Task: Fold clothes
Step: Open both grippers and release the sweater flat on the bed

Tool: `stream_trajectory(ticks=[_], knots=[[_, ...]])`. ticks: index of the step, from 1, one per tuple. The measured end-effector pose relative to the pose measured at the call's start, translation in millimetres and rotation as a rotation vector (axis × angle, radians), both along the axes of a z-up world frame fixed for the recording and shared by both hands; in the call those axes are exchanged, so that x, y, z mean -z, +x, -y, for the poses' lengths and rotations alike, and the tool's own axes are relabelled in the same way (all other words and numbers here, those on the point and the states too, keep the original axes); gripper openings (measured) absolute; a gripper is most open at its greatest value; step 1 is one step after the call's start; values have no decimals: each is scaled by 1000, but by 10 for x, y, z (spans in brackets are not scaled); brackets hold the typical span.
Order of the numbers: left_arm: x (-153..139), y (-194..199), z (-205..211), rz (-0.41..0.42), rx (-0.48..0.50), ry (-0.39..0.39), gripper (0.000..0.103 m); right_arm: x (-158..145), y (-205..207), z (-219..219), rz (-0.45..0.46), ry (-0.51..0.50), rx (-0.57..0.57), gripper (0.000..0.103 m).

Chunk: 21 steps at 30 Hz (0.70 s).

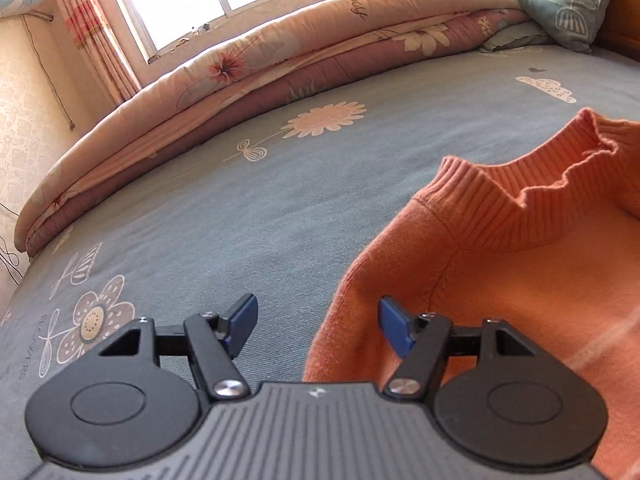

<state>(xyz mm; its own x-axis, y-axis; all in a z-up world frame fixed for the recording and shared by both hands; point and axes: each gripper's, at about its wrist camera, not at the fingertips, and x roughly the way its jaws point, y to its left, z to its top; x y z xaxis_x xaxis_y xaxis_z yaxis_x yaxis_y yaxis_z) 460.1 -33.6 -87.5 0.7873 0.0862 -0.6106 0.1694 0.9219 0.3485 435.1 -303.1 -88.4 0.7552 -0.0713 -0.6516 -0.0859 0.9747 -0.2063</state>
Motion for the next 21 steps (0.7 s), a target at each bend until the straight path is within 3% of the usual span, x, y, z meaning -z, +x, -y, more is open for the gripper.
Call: stream_trajectory(ticks=[3, 8, 15, 21], knots=[[-229, -271, -55, 23, 21, 18, 68, -273, -279, -33, 38, -26, -35, 77], [-475, -951, -91, -10, 119, 62, 69, -660, -936, 28, 43, 7, -65, 78], [-574, -2077, 40, -71, 292, 129, 69, -671, -1947, 26, -21, 57, -95, 78], [-631, -2690, 44, -91, 330, 115, 69, -554, -2529, -71, -67, 110, -76, 78]])
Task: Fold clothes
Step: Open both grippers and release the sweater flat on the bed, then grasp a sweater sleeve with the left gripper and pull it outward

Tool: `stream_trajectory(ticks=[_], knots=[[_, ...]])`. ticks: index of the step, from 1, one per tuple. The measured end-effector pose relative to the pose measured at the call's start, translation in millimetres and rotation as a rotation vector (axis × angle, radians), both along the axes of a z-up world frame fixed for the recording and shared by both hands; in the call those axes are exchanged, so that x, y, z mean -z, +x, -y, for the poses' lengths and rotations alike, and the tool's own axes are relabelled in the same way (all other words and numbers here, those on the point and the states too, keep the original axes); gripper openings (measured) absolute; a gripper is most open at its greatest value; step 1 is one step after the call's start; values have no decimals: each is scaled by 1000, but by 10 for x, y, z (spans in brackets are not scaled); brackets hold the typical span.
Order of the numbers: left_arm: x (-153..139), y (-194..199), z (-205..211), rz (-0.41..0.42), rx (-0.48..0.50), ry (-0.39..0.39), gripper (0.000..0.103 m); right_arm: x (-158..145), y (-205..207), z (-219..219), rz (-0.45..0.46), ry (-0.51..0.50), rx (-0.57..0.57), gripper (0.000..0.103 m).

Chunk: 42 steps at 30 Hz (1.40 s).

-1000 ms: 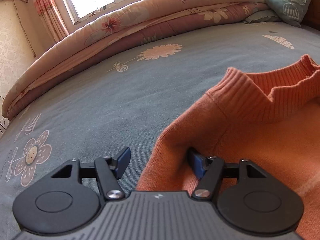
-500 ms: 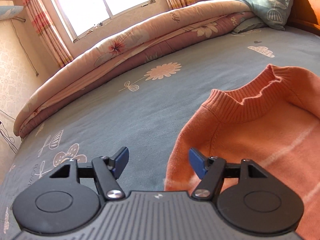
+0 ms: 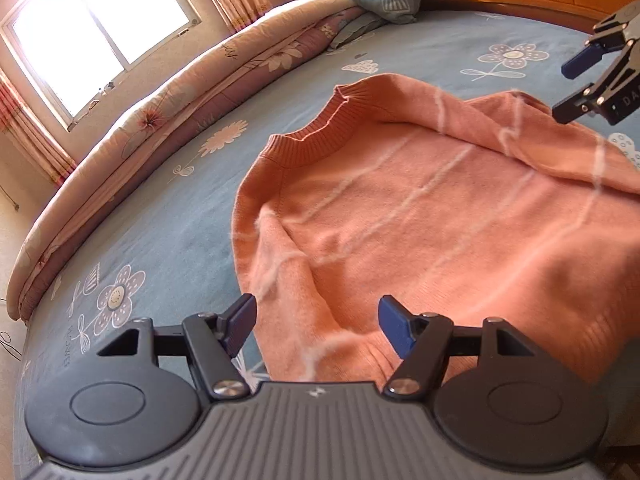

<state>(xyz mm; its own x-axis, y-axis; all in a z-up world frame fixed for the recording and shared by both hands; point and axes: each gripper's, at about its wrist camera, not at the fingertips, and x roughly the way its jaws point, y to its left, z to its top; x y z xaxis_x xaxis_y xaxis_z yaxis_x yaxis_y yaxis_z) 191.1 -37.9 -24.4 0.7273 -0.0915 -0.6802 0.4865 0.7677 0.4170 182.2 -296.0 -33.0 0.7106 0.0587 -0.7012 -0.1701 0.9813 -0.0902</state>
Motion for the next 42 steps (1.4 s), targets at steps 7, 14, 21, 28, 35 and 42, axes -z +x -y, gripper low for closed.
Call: stream_trajectory(ticks=[7, 14, 21, 28, 35, 42], knots=[[6, -470, -113, 32, -40, -33, 70, 76, -511, -155, -10, 108, 43, 78], [103, -888, -112, -3, -12, -136, 75, 86, -980, -253, 42, 213, 58, 81], [326, -1137, 34, -53, 9, -173, 75, 293, -1280, -364, 17, 163, 13, 81], [379, -1203, -16, -10, -46, -92, 75, 364, -1284, -249, -2, 178, 40, 81], [509, -981, -248, -3, -176, 8, 75, 434, -1251, -267, -14, 180, 33, 82], [715, -763, -457, -106, -253, -26, 20, 451, -1223, -223, -22, 190, 50, 82]])
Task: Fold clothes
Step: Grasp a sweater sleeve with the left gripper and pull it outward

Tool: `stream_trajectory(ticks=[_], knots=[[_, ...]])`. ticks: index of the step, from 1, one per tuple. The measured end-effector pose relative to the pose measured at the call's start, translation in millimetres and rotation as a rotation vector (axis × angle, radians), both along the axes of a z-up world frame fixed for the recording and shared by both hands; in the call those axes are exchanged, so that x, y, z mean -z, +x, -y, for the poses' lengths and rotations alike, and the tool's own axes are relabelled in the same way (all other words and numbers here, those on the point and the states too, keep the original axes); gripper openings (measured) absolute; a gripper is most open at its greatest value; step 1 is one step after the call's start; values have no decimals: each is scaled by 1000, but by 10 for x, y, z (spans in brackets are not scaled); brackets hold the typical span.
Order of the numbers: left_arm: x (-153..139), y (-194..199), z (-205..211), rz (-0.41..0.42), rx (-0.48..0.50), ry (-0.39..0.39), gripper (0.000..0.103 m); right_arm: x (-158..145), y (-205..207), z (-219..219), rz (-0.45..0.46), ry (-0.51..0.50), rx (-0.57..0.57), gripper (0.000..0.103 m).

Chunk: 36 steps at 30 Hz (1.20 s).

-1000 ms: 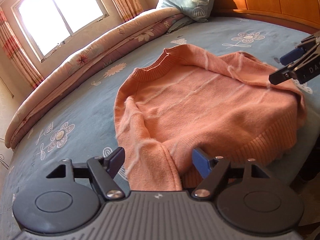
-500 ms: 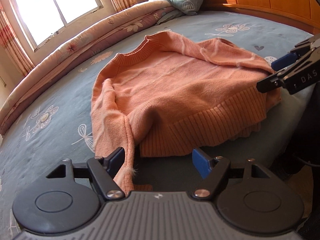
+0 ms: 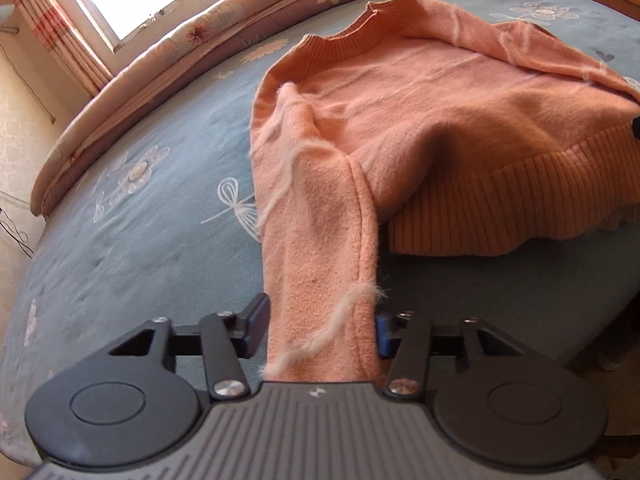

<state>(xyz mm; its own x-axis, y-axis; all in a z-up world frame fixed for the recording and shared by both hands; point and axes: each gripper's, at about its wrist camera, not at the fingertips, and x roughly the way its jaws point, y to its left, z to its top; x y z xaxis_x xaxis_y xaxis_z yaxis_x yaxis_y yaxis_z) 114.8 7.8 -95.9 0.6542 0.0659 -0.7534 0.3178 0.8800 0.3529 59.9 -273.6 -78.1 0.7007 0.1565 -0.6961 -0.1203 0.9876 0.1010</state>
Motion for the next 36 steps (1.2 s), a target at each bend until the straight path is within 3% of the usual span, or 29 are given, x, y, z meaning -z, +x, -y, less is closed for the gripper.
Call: stream_trajectory(ticks=[1, 6, 18, 25, 28, 31, 36], knots=[[15, 19, -17, -1, -16, -3, 11, 3, 4, 4, -2, 0, 2, 82], [-33, 83, -99, 56, -48, 74, 6, 8, 28, 2, -7, -1, 10, 82], [-271, 678, -707, 244, -64, 606, 6, 25, 93, -4, -21, -7, 25, 83], [-842, 1195, -978, 394, -113, 717, 8, 25, 121, -1, -29, -2, 41, 84], [-823, 1366, -942, 451, -77, 804, 8, 22, 122, -16, -29, -9, 44, 84], [-571, 1477, -910, 414, -40, 857, 8, 23, 117, -12, -30, -9, 46, 84], [43, 1561, -1017, 238, -35, 813, 10, 9, 117, -14, -34, -18, 41, 84]])
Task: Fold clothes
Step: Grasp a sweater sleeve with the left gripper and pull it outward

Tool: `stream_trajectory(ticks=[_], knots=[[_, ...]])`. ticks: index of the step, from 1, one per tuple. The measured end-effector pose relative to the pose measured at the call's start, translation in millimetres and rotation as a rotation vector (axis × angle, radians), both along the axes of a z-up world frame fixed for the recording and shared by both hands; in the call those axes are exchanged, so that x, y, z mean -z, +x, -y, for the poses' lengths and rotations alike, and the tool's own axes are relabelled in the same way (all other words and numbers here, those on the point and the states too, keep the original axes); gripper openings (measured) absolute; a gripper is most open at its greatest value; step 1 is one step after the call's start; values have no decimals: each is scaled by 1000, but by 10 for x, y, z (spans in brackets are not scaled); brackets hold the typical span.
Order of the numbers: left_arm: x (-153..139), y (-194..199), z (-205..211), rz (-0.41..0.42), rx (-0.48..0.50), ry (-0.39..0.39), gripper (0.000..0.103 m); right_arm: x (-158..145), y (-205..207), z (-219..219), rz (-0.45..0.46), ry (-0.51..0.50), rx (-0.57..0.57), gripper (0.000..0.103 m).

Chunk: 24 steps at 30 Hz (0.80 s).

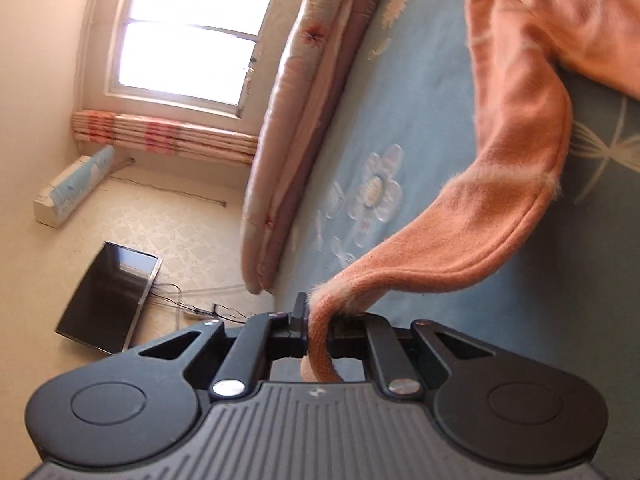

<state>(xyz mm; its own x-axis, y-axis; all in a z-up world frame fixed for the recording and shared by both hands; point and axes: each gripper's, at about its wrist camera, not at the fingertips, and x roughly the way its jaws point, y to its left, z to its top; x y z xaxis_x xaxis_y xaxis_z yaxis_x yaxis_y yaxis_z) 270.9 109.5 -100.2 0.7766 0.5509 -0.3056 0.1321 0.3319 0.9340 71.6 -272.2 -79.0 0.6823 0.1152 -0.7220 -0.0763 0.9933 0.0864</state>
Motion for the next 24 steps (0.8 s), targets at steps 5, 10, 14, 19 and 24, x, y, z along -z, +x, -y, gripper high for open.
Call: stream_trajectory(ticks=[5, 10, 14, 19, 24], knots=[[425, -55, -108, -87, -37, -54, 10, 2, 15, -7, -6, -6, 0, 84], [473, -73, -157, -90, -49, -96, 10, 13, 32, -45, -13, -23, 0, 85], [435, -123, -207, -101, -65, -146, 12, 8, 36, -63, -16, -32, 1, 86], [386, -288, -239, -126, -94, -224, 23, 11, 40, -48, -20, -22, 4, 86], [285, -542, -214, -127, -87, -315, 41, 15, 40, -31, -22, -14, 4, 86]])
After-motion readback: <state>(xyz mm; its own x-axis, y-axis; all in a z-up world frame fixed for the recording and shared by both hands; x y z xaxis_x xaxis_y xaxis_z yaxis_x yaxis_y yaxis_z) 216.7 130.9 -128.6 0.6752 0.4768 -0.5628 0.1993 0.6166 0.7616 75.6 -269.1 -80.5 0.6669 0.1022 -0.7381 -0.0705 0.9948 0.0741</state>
